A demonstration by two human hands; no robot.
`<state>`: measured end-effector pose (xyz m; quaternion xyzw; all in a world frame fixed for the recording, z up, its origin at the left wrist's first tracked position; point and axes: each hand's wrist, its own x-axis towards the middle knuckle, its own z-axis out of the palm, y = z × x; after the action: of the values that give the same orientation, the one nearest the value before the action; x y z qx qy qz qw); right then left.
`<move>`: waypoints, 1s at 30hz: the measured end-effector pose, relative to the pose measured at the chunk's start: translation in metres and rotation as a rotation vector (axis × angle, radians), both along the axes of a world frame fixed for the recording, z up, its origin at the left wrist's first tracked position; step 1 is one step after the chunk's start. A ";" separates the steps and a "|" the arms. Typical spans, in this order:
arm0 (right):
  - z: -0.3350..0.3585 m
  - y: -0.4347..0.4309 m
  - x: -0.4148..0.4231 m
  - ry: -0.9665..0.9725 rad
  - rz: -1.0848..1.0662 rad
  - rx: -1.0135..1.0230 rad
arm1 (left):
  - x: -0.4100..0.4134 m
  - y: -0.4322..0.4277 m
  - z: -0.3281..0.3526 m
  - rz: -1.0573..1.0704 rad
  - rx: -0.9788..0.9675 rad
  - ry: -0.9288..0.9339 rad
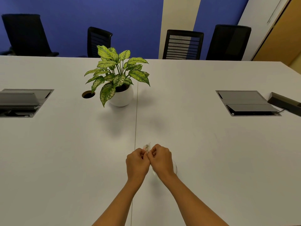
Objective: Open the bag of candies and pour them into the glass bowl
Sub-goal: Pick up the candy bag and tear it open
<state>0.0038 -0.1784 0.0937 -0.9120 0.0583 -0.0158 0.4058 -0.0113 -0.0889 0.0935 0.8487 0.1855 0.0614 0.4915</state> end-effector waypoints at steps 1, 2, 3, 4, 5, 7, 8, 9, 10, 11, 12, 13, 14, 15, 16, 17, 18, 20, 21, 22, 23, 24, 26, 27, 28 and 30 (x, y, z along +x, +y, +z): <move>-0.001 0.001 0.000 -0.004 -0.004 0.011 | 0.000 0.000 0.000 0.007 -0.004 0.000; -0.002 0.001 0.000 -0.007 -0.012 0.034 | 0.001 0.000 0.001 0.013 -0.007 -0.002; -0.003 0.001 0.001 -0.008 -0.024 0.068 | 0.002 0.001 0.001 0.015 -0.010 -0.002; -0.004 0.000 0.002 -0.001 -0.043 0.112 | 0.002 0.002 0.002 0.014 -0.015 -0.001; -0.005 -0.001 0.003 0.019 -0.066 0.170 | 0.003 0.003 0.002 0.007 -0.021 -0.002; -0.007 -0.006 0.005 0.114 -0.122 0.348 | 0.005 0.005 0.002 -0.022 -0.031 -0.014; -0.006 -0.008 0.005 0.179 -0.146 0.457 | 0.005 0.006 0.001 -0.035 -0.033 -0.018; -0.005 -0.009 0.004 0.243 -0.165 0.563 | 0.006 0.006 0.001 -0.047 -0.035 -0.018; -0.003 -0.010 0.003 0.294 -0.179 0.648 | 0.006 0.007 0.001 -0.059 -0.036 -0.016; -0.002 -0.011 0.002 0.327 -0.190 0.694 | 0.006 0.006 0.001 -0.075 -0.034 -0.015; -0.001 -0.011 0.001 0.346 -0.198 0.711 | 0.007 0.006 0.000 -0.091 -0.031 -0.016; 0.000 -0.011 0.001 0.354 -0.203 0.712 | 0.007 0.006 0.000 -0.107 -0.028 -0.018; 0.000 -0.012 0.001 0.357 -0.208 0.704 | 0.007 0.006 -0.001 -0.121 -0.027 -0.018; 0.000 -0.012 0.002 0.356 -0.216 0.693 | 0.007 0.007 -0.001 -0.133 -0.026 -0.016; 0.000 -0.013 0.002 0.355 -0.227 0.683 | 0.007 0.007 -0.002 -0.144 -0.025 -0.012; 0.001 -0.013 0.002 0.351 -0.236 0.671 | 0.007 0.007 -0.003 -0.152 -0.023 -0.007; 0.001 -0.014 0.002 0.344 -0.239 0.653 | 0.006 0.006 -0.004 -0.158 -0.019 -0.002; 0.001 -0.014 0.003 0.315 -0.229 0.586 | 0.005 0.006 -0.005 -0.157 -0.021 0.004; 0.000 -0.013 0.002 0.291 -0.217 0.535 | 0.004 0.006 -0.006 -0.149 -0.027 0.004; 0.000 -0.012 0.002 0.260 -0.200 0.476 | 0.003 0.006 -0.006 -0.136 -0.033 0.004; 0.000 -0.011 0.001 0.224 -0.183 0.412 | 0.002 0.005 -0.007 -0.120 -0.039 0.006; 0.000 -0.008 0.000 0.187 -0.168 0.347 | 0.001 0.004 -0.007 -0.102 -0.044 0.009; 0.000 -0.004 -0.003 0.125 -0.148 0.233 | 0.000 0.001 -0.009 -0.072 -0.055 0.015; 0.000 -0.002 -0.006 0.107 -0.142 0.193 | -0.001 -0.001 -0.010 -0.059 -0.059 0.019; 0.000 0.000 -0.008 0.097 -0.137 0.165 | -0.002 -0.002 -0.010 -0.047 -0.066 0.023; -0.001 0.002 -0.011 0.095 -0.131 0.133 | -0.005 -0.003 -0.012 -0.026 -0.084 0.035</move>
<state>-0.0070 -0.1764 0.0927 -0.8769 0.1377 0.0050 0.4605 -0.0158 -0.0918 0.0812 0.8305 0.1856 0.0326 0.5241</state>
